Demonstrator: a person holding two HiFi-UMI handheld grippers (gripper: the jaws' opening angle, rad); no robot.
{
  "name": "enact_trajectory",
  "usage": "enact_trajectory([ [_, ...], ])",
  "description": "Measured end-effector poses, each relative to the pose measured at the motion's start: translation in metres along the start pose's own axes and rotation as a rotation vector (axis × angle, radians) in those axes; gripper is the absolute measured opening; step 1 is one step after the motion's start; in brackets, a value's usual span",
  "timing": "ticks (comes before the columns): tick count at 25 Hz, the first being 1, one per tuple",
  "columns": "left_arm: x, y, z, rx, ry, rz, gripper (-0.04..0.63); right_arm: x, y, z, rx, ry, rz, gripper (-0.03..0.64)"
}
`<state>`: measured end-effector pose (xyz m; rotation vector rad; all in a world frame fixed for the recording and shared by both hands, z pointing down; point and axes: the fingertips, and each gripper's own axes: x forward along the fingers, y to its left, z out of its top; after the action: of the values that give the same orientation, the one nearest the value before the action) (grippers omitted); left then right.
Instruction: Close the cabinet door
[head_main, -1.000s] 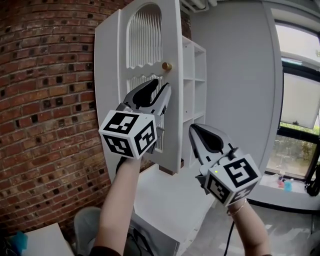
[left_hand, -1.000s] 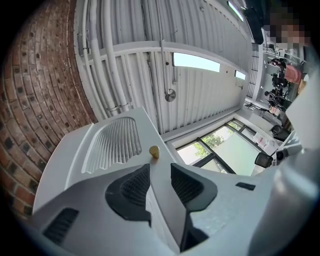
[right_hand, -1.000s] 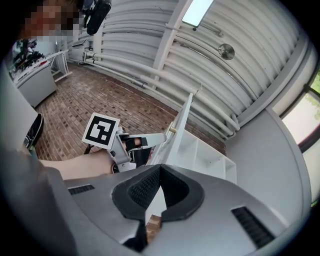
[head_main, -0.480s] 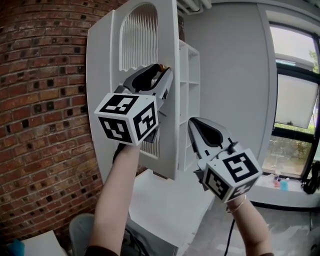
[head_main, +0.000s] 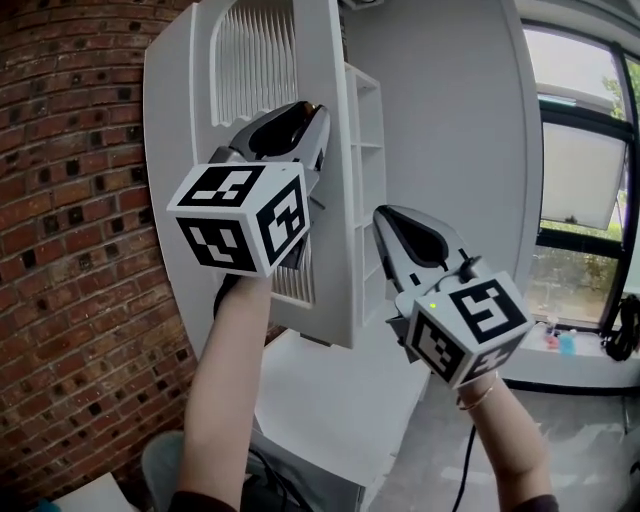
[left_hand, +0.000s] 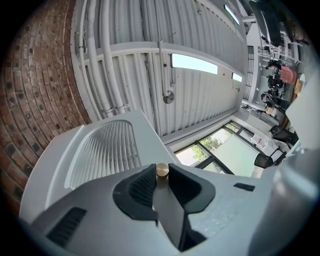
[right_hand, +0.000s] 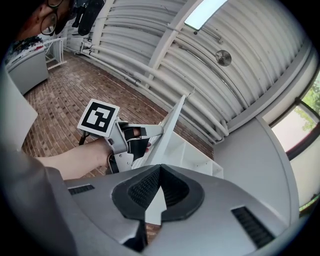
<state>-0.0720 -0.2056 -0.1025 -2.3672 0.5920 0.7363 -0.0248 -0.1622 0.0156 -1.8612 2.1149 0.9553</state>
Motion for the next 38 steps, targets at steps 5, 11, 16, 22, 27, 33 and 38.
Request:
enact_trajectory([
  [5, 0.015, -0.004, -0.009, 0.018, 0.007, 0.014, 0.080, 0.004, -0.015, -0.018, 0.020, 0.028, -0.011, 0.001],
  [11, 0.041, -0.009, -0.034, 0.078, 0.059, 0.055, 0.078, 0.012, -0.040, -0.049, 0.094, 0.055, -0.025, 0.000],
  [16, 0.067, -0.007, -0.059, 0.151, 0.098, 0.101, 0.077, 0.025, -0.069, -0.080, 0.142, 0.058, -0.010, 0.001],
  [22, 0.098, 0.003, -0.091, 0.232, 0.141, 0.179, 0.077, 0.053, -0.098, -0.117, 0.177, 0.051, 0.067, 0.000],
  [27, 0.127, 0.018, -0.131, 0.304, 0.201, 0.256, 0.077, 0.085, -0.122, -0.150, 0.199, 0.027, 0.150, 0.000],
  [33, 0.150, 0.039, -0.166, 0.406, 0.299, 0.360, 0.077, 0.117, -0.138, -0.177, 0.270, 0.013, 0.252, 0.000],
  [38, 0.163, 0.058, -0.190, 0.451, 0.355, 0.429, 0.077, 0.137, -0.142, -0.205, 0.342, 0.008, 0.333, 0.000],
])
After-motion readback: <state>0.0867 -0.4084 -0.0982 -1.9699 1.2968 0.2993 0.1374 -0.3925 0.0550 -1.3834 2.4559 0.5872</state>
